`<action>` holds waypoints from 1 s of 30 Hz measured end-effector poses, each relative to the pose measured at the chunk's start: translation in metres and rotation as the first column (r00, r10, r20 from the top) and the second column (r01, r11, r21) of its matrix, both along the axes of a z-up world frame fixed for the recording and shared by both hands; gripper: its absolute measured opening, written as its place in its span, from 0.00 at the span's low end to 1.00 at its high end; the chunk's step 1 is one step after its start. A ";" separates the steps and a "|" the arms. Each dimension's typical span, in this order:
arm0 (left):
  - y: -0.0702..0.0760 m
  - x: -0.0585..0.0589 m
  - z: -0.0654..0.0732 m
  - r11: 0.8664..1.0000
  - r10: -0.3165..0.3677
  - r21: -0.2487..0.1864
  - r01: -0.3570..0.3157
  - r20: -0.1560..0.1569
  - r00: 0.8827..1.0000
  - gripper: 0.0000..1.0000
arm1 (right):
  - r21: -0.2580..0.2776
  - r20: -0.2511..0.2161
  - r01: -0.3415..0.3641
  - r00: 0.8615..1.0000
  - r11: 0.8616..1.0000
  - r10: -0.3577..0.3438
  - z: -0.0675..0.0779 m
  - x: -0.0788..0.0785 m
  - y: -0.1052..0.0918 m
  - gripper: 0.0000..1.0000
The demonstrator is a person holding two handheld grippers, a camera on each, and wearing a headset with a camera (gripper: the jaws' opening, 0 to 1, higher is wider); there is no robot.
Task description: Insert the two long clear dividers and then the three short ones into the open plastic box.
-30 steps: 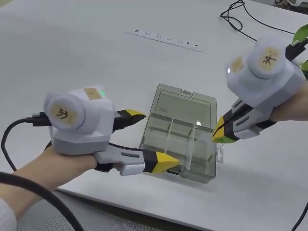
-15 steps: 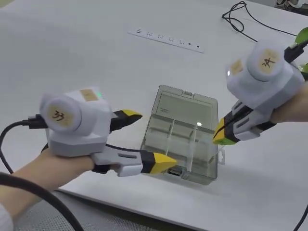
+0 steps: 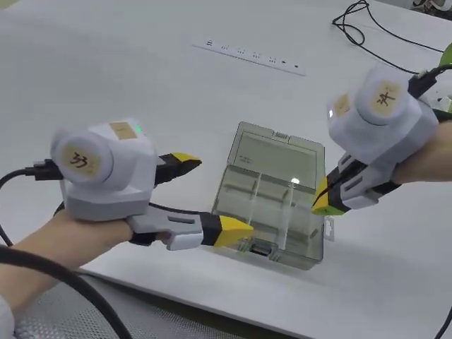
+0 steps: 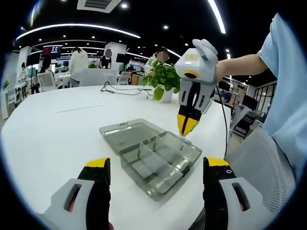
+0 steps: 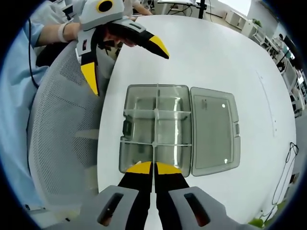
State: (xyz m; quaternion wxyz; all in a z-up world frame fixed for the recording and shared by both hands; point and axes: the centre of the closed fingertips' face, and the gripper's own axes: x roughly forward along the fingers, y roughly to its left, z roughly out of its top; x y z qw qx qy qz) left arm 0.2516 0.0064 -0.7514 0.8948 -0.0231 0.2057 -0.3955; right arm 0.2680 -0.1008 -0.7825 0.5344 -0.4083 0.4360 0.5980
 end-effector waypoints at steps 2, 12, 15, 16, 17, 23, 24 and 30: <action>0.001 0.001 0.000 1.000 0.004 0.000 -0.004 0.001 1.000 0.80 | -0.002 -0.001 -0.001 1.000 1.000 0.001 -0.002 0.001 -0.001 0.02; 0.007 0.004 0.000 1.000 0.016 0.007 -0.016 0.005 1.000 0.81 | -0.010 -0.012 0.005 1.000 1.000 -0.005 -0.010 -0.001 -0.001 0.02; 0.009 0.005 0.001 1.000 0.021 0.008 -0.021 0.005 1.000 0.81 | -0.013 -0.015 0.007 1.000 1.000 -0.008 -0.014 0.000 -0.001 0.02; 0.009 0.005 0.000 1.000 0.020 0.007 -0.020 0.004 1.000 0.81 | -0.014 -0.012 0.005 1.000 1.000 -0.006 -0.015 0.000 0.000 0.02; 0.009 0.005 0.000 1.000 0.021 0.007 -0.021 0.004 1.000 0.81 | -0.016 -0.014 0.007 1.000 1.000 -0.007 -0.016 -0.001 0.000 0.02; 0.010 0.005 0.000 1.000 0.026 0.005 -0.026 0.002 1.000 0.81 | -0.021 -0.015 0.013 1.000 1.000 -0.013 -0.023 0.000 -0.001 0.02; 0.010 0.005 0.000 1.000 0.026 0.007 -0.026 0.002 1.000 0.81 | -0.021 -0.015 0.013 1.000 1.000 -0.014 -0.024 0.001 -0.001 0.02; 0.011 0.005 0.000 1.000 0.029 0.007 -0.029 0.001 1.000 0.81 | -0.019 -0.014 0.025 1.000 0.999 -0.025 -0.029 0.002 -0.002 0.02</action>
